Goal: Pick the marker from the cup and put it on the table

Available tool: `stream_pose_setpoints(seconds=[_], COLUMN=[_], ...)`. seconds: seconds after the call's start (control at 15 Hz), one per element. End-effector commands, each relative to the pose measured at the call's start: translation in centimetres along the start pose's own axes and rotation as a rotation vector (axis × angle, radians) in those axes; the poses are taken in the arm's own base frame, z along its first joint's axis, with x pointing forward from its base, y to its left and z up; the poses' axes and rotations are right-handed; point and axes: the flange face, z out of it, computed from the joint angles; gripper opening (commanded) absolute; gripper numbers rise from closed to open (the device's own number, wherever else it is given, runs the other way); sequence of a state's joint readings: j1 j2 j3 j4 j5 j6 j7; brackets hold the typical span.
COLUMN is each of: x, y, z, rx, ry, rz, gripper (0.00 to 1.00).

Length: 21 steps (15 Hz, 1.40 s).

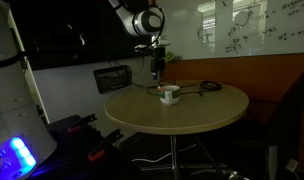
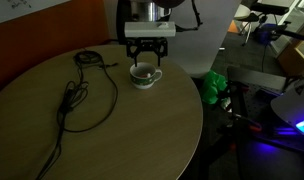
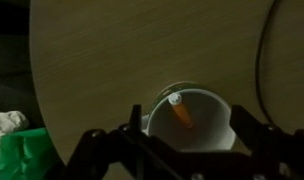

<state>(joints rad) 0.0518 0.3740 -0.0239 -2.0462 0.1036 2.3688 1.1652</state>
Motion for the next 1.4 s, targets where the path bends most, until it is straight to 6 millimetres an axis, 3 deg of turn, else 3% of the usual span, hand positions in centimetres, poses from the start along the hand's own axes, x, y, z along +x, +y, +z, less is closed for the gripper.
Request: stream_pose_setpoints(seconds=[0.0, 0.67, 1.33], x=[0.8, 2.1, 3.5], y=[-0.3, -0.1, -1.5], z=[-0.2, 2.2, 4.6], rx=[-0.012, -0.047, -0.052], ry=[-0.016, -0.023, -0.050], rz=[0.010, 0.027, 0.063], gripper=[0.86, 0.72, 0.58])
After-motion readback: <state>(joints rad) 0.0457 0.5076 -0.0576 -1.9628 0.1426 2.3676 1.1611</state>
